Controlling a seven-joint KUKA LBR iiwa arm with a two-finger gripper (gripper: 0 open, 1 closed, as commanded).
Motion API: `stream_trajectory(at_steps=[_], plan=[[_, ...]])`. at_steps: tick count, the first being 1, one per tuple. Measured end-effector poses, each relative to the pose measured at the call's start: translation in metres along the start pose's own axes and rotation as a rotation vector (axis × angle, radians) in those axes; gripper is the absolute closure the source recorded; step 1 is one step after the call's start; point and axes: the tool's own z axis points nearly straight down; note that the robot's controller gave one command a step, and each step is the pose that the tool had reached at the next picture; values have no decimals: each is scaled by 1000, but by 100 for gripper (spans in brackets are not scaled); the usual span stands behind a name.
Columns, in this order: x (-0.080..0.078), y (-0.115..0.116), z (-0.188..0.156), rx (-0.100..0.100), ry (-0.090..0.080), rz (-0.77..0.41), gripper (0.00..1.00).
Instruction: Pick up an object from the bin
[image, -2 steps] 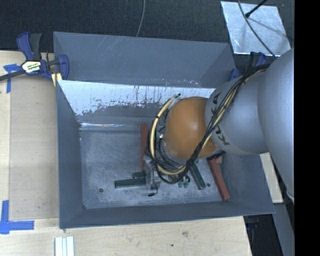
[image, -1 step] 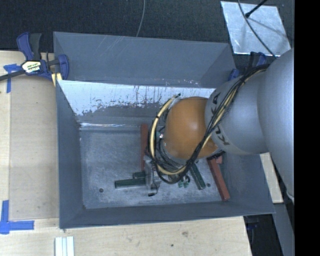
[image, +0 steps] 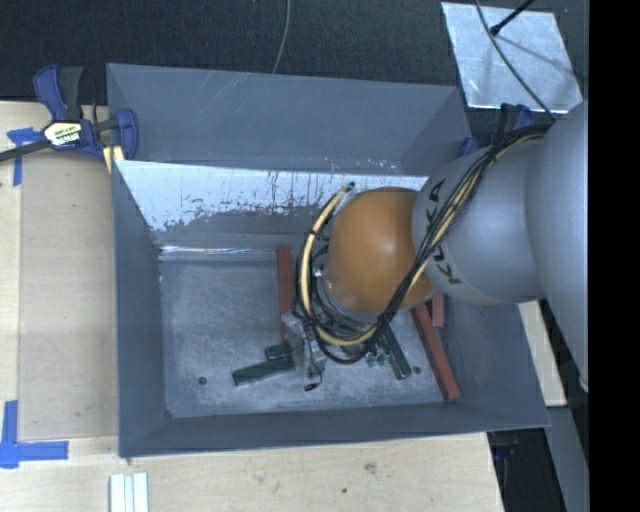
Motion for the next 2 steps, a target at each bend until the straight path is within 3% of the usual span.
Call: stream_trajectory(at_steps=[1,2], plan=[[-16,44,-7,1,1,-210,100],[-70,27,5,-3,-1,-675,100]])
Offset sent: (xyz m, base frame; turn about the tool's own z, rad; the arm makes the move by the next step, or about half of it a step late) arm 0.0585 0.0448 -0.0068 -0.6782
